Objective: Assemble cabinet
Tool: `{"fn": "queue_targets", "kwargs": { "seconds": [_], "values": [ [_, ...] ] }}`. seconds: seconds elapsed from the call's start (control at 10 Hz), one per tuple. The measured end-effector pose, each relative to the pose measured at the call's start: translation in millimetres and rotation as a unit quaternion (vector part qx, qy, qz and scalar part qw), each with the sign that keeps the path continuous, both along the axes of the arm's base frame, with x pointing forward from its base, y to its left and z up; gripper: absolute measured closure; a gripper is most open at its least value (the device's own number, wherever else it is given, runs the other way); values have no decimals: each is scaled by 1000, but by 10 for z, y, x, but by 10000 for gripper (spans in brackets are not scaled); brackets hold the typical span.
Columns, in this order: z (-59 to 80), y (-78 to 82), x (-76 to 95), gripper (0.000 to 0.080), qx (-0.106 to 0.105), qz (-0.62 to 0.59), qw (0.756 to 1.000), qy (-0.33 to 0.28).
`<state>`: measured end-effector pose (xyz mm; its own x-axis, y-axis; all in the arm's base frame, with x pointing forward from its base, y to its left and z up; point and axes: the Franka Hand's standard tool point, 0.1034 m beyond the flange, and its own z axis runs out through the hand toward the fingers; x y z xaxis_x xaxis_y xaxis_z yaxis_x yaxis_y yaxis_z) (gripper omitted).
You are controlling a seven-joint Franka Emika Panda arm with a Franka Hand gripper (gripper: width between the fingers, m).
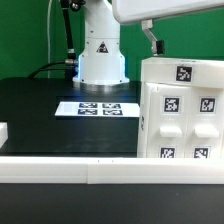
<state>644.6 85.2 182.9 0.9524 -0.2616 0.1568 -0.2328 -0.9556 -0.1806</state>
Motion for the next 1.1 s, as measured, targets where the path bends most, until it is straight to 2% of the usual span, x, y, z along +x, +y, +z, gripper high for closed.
{"fn": "queue_targets", "kwargs": {
  "seconds": [0.2,0.3,0.4,0.6,0.7,0.9,1.1],
  "values": [
    [-6,51,-33,2,-28,121,992,-3],
    [-13,59,-42,2,-35,163,986,-6],
    [-26,33,-72,2,-44,235,971,-6],
    [-11,-8,-66,2,-46,249,967,-6],
    [-18,-33,-67,2,-61,304,951,-11],
    [-20,-72,-65,2,-76,357,931,-15],
    [-41,-98,-84,2,-96,452,887,-23]
  ]
}}
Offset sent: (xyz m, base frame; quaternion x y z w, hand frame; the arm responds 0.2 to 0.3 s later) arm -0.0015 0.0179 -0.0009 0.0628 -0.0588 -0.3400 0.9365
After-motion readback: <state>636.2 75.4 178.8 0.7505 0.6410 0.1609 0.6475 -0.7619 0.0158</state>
